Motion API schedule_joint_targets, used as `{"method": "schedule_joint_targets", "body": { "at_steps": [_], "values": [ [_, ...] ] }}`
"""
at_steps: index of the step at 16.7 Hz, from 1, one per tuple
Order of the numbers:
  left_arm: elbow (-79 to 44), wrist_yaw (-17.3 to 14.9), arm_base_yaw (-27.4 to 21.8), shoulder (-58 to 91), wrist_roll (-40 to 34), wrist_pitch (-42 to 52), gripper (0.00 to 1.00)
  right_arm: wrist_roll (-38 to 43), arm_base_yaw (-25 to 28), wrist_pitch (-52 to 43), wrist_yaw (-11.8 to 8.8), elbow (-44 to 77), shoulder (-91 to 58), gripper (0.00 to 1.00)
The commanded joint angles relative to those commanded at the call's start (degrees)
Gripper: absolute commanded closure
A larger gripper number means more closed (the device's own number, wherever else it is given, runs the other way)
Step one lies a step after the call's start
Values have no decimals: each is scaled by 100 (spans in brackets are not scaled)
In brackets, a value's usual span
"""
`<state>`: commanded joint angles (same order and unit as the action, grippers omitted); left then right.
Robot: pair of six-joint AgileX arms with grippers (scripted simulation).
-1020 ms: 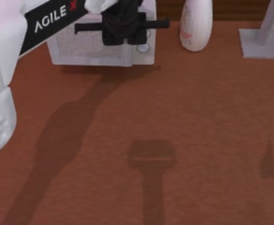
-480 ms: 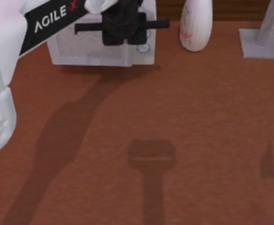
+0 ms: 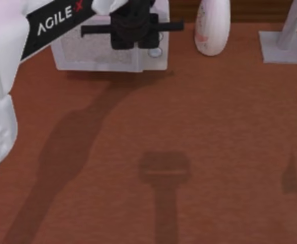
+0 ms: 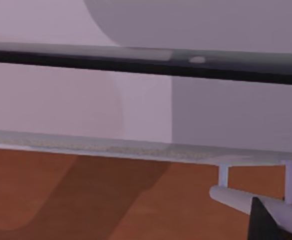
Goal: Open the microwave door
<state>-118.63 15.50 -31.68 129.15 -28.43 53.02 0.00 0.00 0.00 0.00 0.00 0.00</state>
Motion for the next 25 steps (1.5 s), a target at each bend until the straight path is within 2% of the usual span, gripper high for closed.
{"method": "schedule_joint_targets", "body": {
  "at_steps": [8, 25],
  "values": [
    [387, -96, 13, -217, 200, -195, 100, 0, 0, 0, 0, 0, 0, 0],
    [401, -100, 16, -240, 212, -216, 100, 0, 0, 0, 0, 0, 0, 0]
  ]
}}
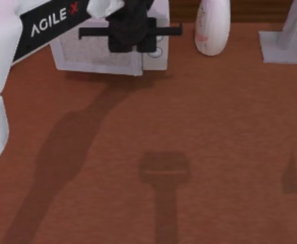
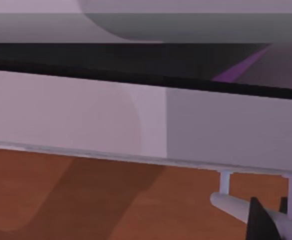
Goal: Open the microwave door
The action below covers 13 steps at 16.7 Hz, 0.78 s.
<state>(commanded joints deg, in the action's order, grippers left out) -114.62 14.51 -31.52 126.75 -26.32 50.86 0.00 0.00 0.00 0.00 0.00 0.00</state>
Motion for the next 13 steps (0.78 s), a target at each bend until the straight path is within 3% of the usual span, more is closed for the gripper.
{"method": "schedule_joint_targets", "body": {
  "at_steps": [13],
  "values": [
    [328, -108, -3, -172, 175, -153, 100, 0, 0, 0, 0, 0, 0, 0]
  ]
}}
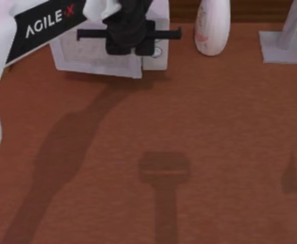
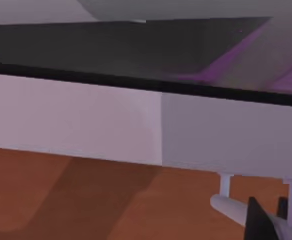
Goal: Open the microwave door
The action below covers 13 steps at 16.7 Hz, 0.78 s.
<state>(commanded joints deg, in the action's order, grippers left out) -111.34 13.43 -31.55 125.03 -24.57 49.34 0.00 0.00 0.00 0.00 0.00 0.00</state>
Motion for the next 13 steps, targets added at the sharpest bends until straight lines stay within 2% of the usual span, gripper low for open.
{"method": "schedule_joint_targets", "body": {
  "at_steps": [13],
  "values": [
    [274, -69, 39, -198, 184, -164, 100, 0, 0, 0, 0, 0, 0, 0]
  ]
}}
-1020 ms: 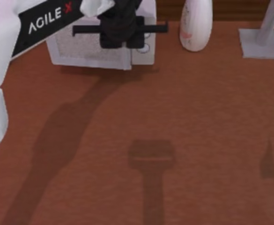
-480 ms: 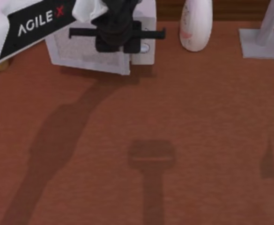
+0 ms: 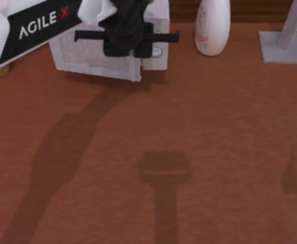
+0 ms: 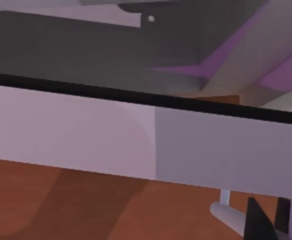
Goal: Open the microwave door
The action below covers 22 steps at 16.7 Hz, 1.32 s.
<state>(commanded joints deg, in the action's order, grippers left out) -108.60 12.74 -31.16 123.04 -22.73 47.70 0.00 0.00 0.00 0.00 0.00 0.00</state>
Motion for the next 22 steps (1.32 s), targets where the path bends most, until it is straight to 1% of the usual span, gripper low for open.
{"method": "schedule_joint_targets", "body": {
  "at_steps": [14, 17, 22],
  "values": [
    [0, 0, 0, 0, 0, 0, 100, 0, 0, 0, 0, 0, 0, 0],
    [69, -58, -28, -49, 34, -54, 100, 0, 0, 0, 0, 0, 0, 0],
    [698, -245, 61, -395, 466, -301, 100, 0, 0, 0, 0, 0, 0, 0]
  ]
}}
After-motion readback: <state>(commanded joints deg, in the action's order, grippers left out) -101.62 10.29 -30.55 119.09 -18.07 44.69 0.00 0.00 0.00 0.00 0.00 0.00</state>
